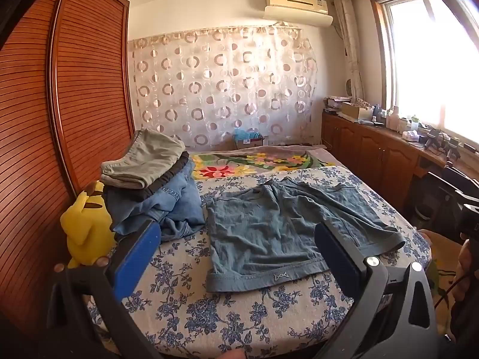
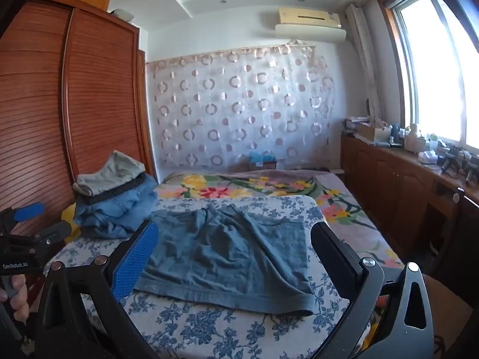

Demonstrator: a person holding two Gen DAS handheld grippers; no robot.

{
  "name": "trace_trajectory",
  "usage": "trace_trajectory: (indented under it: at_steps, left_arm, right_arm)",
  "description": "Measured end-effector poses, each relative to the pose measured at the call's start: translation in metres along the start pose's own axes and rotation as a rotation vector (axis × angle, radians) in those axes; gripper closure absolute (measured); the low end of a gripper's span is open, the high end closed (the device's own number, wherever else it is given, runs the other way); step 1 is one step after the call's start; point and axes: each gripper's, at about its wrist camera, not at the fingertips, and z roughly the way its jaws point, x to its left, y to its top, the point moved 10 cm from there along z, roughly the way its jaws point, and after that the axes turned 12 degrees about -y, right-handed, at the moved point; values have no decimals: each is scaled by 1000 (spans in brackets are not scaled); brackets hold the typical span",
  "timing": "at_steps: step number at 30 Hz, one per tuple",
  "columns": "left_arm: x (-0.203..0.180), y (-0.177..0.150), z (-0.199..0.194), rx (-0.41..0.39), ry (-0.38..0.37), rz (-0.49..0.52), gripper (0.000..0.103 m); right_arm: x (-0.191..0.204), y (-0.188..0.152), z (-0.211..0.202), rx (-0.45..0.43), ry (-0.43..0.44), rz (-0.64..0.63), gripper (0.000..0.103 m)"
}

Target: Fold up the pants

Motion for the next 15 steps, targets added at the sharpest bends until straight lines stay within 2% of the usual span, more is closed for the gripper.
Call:
trace_trajectory:
  at_steps: [15]
  left_arm:
    - [7, -7, 0, -5, 5, -4, 0]
  right_arm:
    - [0, -4, 1, 8, 3, -5, 0]
